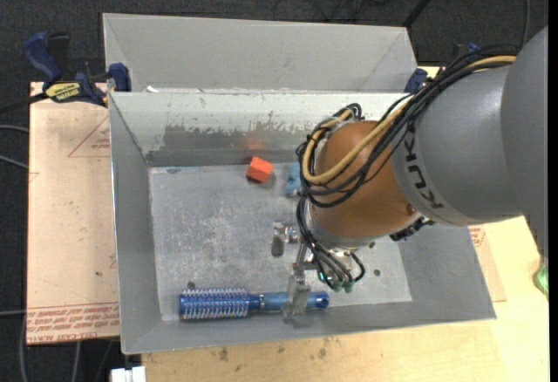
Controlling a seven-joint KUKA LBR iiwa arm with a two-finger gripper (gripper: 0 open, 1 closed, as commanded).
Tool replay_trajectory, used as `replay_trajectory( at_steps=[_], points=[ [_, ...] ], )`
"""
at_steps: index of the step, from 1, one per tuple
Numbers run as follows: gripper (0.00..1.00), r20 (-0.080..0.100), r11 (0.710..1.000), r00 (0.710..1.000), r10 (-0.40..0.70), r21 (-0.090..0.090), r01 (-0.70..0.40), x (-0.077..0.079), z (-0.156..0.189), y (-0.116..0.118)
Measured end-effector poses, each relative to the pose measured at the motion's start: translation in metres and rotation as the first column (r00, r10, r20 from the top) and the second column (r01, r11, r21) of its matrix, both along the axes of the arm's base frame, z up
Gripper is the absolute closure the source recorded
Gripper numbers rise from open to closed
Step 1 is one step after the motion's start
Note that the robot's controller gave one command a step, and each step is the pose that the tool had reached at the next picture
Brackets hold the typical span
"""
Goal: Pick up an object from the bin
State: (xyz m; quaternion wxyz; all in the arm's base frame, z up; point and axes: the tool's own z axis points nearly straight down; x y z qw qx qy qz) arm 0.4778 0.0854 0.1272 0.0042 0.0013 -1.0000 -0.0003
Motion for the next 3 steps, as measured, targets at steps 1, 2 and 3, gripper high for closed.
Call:
replay_trajectory(
  at_steps=[1,2,3],
  points=[
    [0.0,0.022,0.987,0.987,0.162,0.001,-0.162,0.009,-0.056,0.041],
    [1.0,0.009,0.987,0.987,0.161,0.001,-0.161,0.006,-0.057,0.04],
    [1.0,0.016,0.98,0.979,0.201,0.0,-0.201,0.024,0.102,0.022]
  ],
)
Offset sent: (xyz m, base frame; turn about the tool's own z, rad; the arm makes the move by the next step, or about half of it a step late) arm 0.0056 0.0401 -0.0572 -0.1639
